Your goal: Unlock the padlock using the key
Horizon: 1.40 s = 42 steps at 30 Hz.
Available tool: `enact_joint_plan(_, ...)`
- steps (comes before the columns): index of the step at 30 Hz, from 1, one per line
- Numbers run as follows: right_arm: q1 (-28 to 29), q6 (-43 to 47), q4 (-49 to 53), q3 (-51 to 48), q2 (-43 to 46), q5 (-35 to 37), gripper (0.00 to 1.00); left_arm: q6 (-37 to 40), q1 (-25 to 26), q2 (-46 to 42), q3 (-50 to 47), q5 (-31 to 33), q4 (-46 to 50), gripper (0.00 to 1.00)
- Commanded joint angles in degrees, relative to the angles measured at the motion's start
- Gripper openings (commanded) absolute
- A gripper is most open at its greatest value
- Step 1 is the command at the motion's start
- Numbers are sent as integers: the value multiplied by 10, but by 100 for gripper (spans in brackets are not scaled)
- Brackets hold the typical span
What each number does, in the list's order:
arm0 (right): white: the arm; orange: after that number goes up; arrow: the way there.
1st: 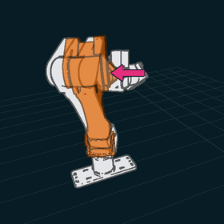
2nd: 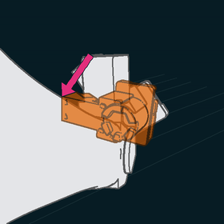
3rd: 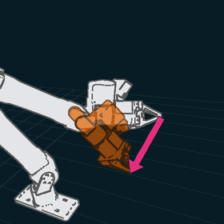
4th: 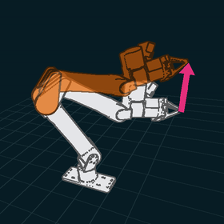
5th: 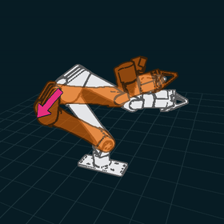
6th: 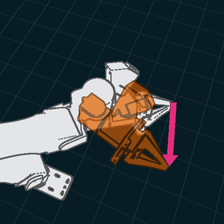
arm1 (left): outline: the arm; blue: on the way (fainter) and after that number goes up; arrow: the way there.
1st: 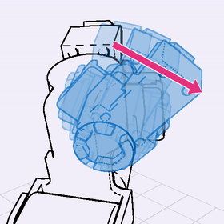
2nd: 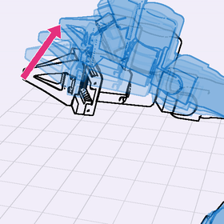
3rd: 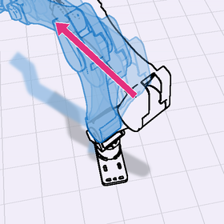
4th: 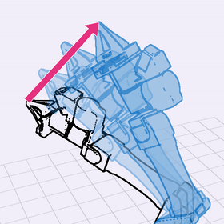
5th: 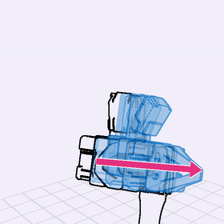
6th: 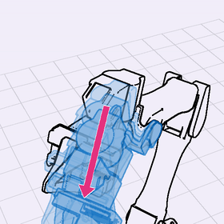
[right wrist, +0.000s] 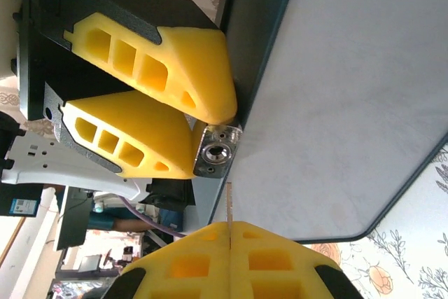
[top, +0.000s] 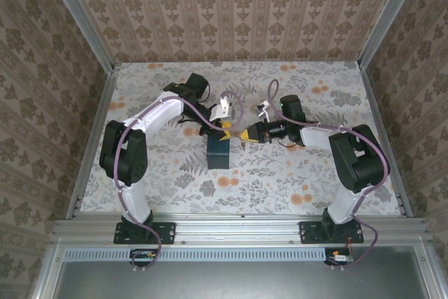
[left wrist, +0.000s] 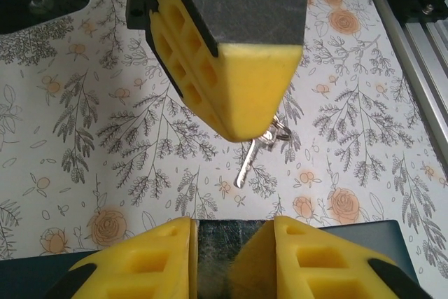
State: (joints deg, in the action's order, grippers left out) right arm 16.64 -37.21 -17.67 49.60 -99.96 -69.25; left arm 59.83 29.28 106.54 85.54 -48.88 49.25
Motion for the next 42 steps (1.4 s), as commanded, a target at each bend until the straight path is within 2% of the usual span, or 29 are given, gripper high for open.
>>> enact_joint_plan(1,-5,25,17,-1,17,-3,0,16,8,-6,0,22,60,31)
enact_joint_plan(6,-9,35,21,3,20,2,0,-16,8,-13,-5,31,35,57)
enact_joint_plan(8,-9,42,31,7,18,2,0,-20,8,-20,-8,36,31,62)
enact_joint_plan(10,-9,44,32,9,18,3,0,-20,8,-22,-8,42,36,61)
enact_joint_plan(13,-8,38,24,10,19,2,0,-16,13,-15,-6,61,43,54)
enact_joint_plan(20,-8,38,36,12,33,5,0,11,48,-9,-16,132,39,31)
enact_joint_plan(23,3,37,40,9,42,6,0,20,47,-16,-10,96,31,27)
enact_joint_plan(32,13,29,54,-31,97,14,0,107,27,6,58,-21,109,19)
enact_joint_plan(36,13,33,69,-36,104,17,0,136,4,10,72,-91,114,20)
enact_joint_plan(42,13,25,72,-50,118,31,0,178,18,27,69,-70,128,22)
